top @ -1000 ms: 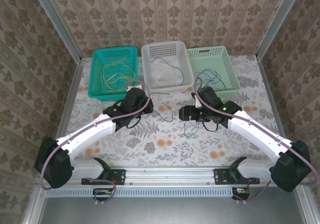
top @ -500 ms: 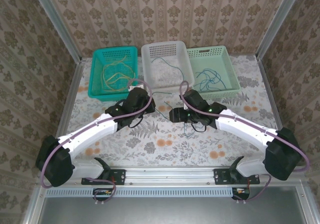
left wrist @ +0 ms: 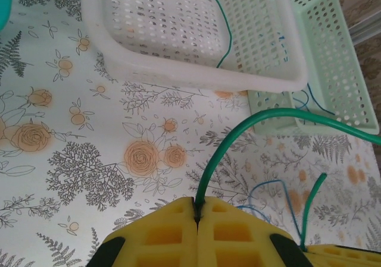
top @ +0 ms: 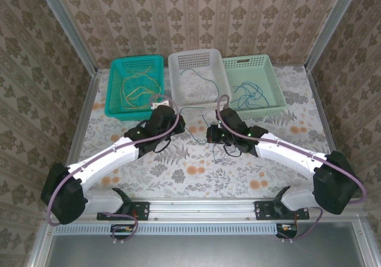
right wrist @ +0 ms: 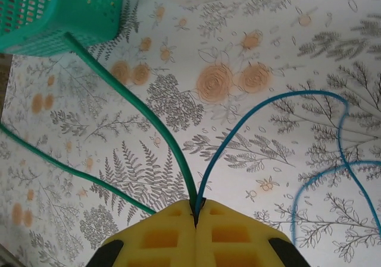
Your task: Untangle the cables
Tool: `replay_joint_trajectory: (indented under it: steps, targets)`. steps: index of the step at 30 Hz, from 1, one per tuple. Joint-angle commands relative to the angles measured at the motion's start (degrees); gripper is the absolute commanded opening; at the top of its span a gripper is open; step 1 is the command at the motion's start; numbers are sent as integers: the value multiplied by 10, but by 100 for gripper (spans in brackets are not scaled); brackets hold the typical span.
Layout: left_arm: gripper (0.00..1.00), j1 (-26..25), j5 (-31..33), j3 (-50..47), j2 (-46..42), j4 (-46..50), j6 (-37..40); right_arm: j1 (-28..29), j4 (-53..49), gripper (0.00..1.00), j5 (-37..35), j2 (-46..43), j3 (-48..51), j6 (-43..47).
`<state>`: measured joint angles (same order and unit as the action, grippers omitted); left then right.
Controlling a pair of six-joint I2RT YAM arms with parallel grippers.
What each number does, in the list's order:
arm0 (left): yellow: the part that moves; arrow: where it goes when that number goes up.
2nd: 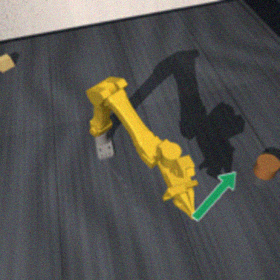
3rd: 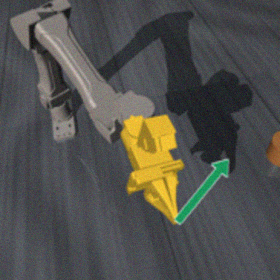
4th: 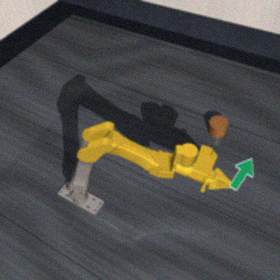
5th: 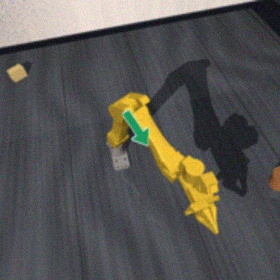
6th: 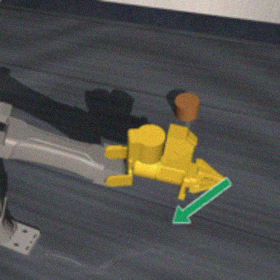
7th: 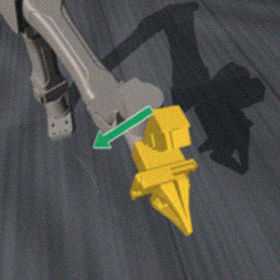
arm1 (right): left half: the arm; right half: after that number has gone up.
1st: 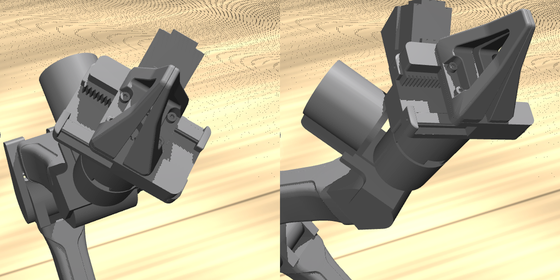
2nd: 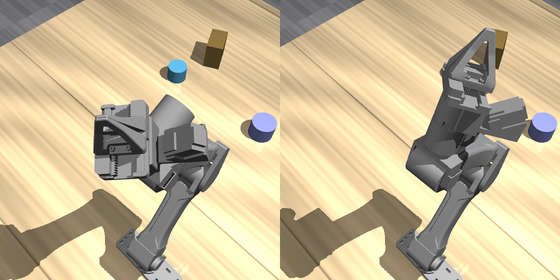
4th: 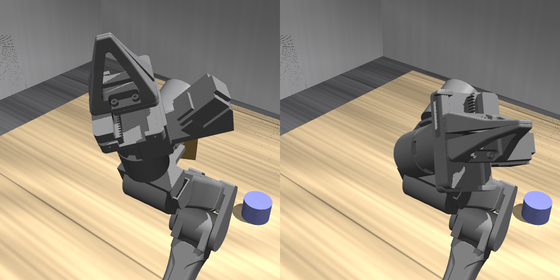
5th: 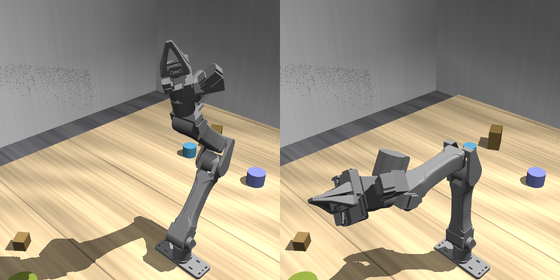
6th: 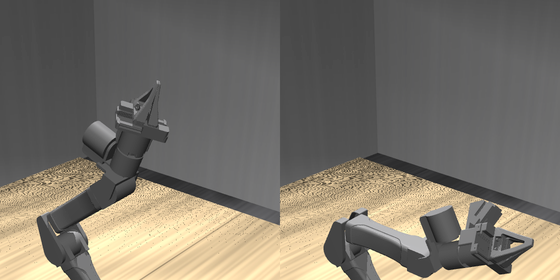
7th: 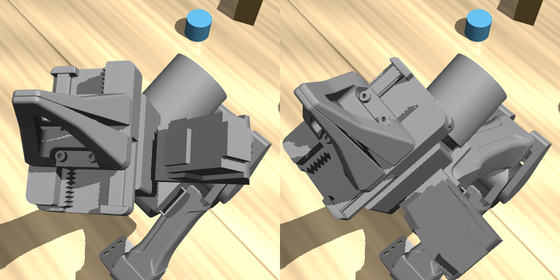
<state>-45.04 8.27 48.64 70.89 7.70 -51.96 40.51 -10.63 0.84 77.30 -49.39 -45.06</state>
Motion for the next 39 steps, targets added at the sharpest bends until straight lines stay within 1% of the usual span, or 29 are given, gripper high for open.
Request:
replay_joint_trajectory:
  steps: [1,5,10,12,14,18,21,24,25,26,27,29,31,32,33,36,38,39]
  targets:
    - [0,-3,26,-38,-30,-53,-42,-7,96,0,7,-32,42,-85]
    - [0,-4,53,-104,-68,-124,-86,-34,172,0,-9,-74,110,-154]
    - [0,-4,105,-160,-125,-154,-111,-99,244,0,-10,-140,202,-258]
    - [0,-8,125,-179,-145,-185,-116,-115,268,0,-17,-160,235,-302]
    - [0,-17,147,-196,-150,-225,-116,-119,295,0,-25,-170,259,-335]
    - [0,-36,161,-199,-124,-289,-115,-112,342,0,-31,-163,274,-367]
    - [0,-52,171,-201,-99,-328,-123,-111,348,0,-45,-172,268,-364]
    - [19,-54,175,-210,-98,-331,-143,-110,262,0,-53,-202,228,-302]
    - [28,-55,178,-212,-107,-318,-140,-109,218,0,-64,-216,213,-273]
    - [41,-55,182,-213,-124,-289,-134,-109,184,0,-75,-233,202,-250]
    - [51,-54,185,-210,-141,-255,-123,-110,161,0,-82,-245,197,-235]
    - [61,-48,186,-180,-184,-129,-79,-111,114,0,-87,-264,178,-194]
    - [72,-41,191,-143,-215,-14,-26,-109,43,0,-73,-255,141,-143]
    - [75,-36,187,-132,-231,23,14,-107,11,0,-60,-242,119,-116]
    - [77,-30,180,-126,-246,39,49,-107,-8,0,-50,-231,103,-96]
    - [80,10,113,-115,-286,52,177,-103,-61,0,-22,-193,54,-29]
    - [84,53,17,-87,-281,79,267,-100,-103,0,-4,-163,18,23]
    - [86,72,-17,-65,-267,105,300,-99,-123,0,4,-152,3,43]
